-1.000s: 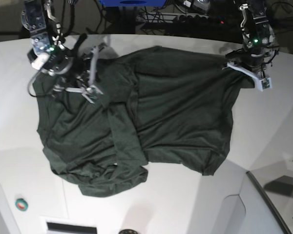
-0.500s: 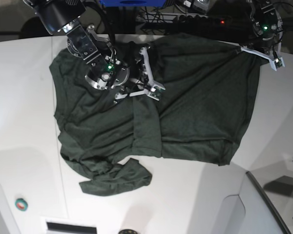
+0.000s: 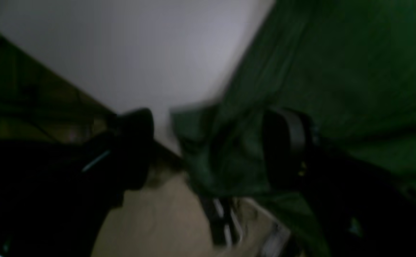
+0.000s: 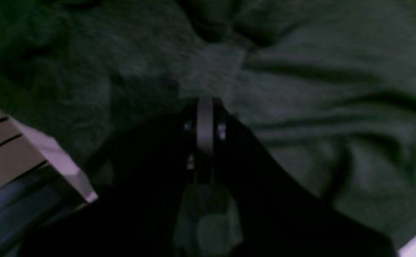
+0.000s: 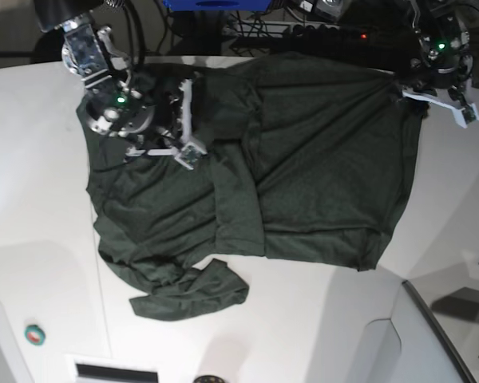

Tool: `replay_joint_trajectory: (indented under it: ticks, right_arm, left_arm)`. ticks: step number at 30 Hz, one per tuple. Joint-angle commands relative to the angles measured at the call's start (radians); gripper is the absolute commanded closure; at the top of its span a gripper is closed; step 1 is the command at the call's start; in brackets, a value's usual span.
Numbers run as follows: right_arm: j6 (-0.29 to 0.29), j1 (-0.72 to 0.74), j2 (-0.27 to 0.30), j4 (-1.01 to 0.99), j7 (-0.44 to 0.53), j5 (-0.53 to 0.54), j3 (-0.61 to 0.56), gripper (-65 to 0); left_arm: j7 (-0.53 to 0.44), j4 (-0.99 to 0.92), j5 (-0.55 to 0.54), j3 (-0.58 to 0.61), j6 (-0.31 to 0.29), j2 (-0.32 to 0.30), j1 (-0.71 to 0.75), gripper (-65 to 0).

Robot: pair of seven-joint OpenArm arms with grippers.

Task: Layout the t-shirt on the table in an organized manner, then fold the t-shirt properly
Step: 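Grasp the shirt edge with the right gripper and lift it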

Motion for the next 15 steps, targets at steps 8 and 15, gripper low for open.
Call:
replay_joint_trajectory:
  ticks: [8, 15]
  right_arm:
    - [0.004, 0.001, 0.007, 0.011, 0.009, 0.004, 0.237, -0.2]
    - [0.004, 0.141, 0.008, -0.262, 0.014, 0.004, 0.317, -0.2]
  left_arm:
    - [0.028, -0.009, -0.004, 0.231, -0.009, 0.006, -0.105, 0.0]
    - [-0.025, -0.411, 0.013, 0.269, -0.005, -0.082, -0.354, 0.0]
